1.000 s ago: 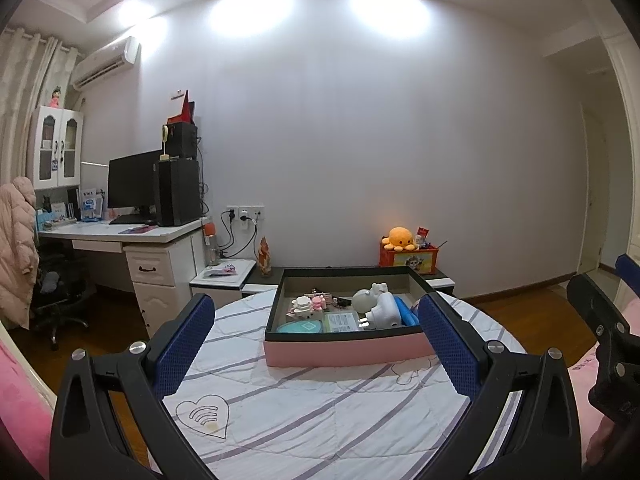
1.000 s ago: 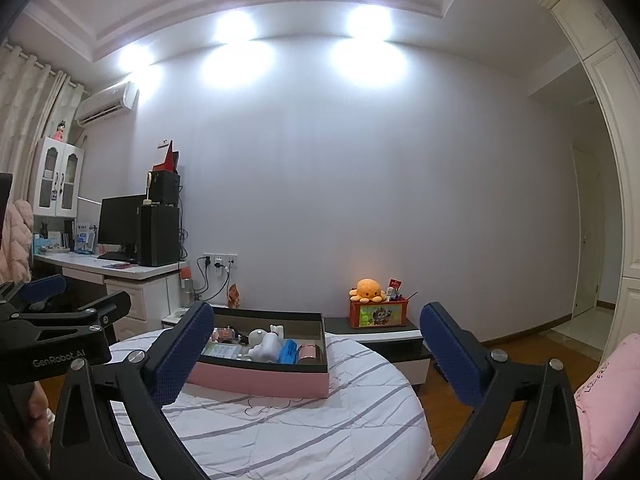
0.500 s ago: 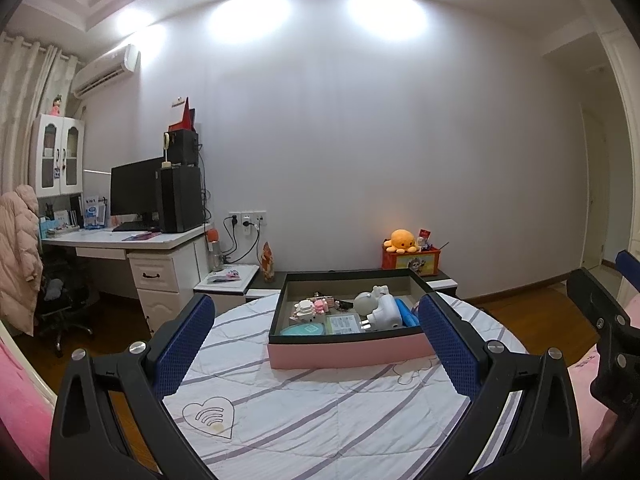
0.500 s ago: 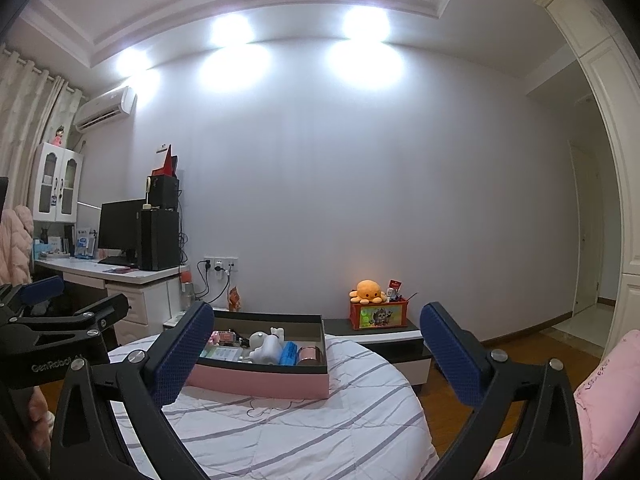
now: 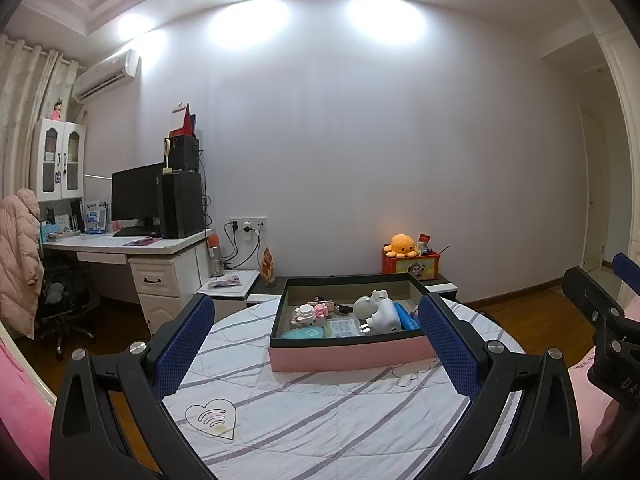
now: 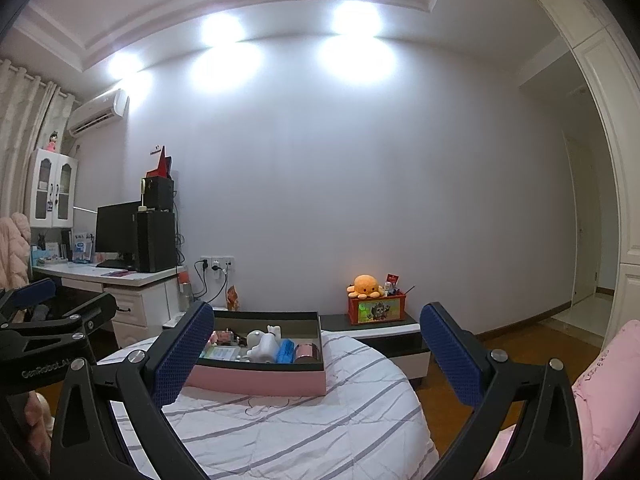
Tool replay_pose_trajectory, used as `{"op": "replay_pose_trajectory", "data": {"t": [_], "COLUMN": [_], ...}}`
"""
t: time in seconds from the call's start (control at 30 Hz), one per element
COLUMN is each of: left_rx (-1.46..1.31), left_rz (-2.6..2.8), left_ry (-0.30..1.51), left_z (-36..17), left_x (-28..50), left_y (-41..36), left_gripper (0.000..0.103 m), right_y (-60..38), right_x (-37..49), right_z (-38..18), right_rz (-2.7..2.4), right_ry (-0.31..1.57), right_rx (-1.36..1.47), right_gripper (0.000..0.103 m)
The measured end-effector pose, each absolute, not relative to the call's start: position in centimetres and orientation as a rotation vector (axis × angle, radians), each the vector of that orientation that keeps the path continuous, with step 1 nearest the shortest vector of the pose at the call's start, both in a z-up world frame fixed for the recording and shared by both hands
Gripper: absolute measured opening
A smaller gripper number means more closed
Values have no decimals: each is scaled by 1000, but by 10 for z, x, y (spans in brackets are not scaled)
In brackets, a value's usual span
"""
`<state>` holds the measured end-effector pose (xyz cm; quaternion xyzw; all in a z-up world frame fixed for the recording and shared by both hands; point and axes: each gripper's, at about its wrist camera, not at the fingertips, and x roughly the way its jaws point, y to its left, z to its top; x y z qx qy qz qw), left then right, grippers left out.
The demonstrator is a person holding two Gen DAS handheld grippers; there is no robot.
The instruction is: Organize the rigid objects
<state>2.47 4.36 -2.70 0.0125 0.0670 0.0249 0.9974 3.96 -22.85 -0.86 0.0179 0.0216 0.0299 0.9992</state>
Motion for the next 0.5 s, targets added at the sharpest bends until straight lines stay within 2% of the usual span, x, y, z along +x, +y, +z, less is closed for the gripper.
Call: {"op": "replay_pose_trajectory", "data": {"t": [0.5], "left_rx": [36], "left_rz": [48], "left_ry": [121], "left_z": [-24], "left_x": [20], "left_y": [41], "left_gripper": [103], "right_y": [-230], "right_x": [40], "right_z": [-8], "right_rz": [56], "right_ry": [54], "right_rx": [37], "right_gripper": [103]}}
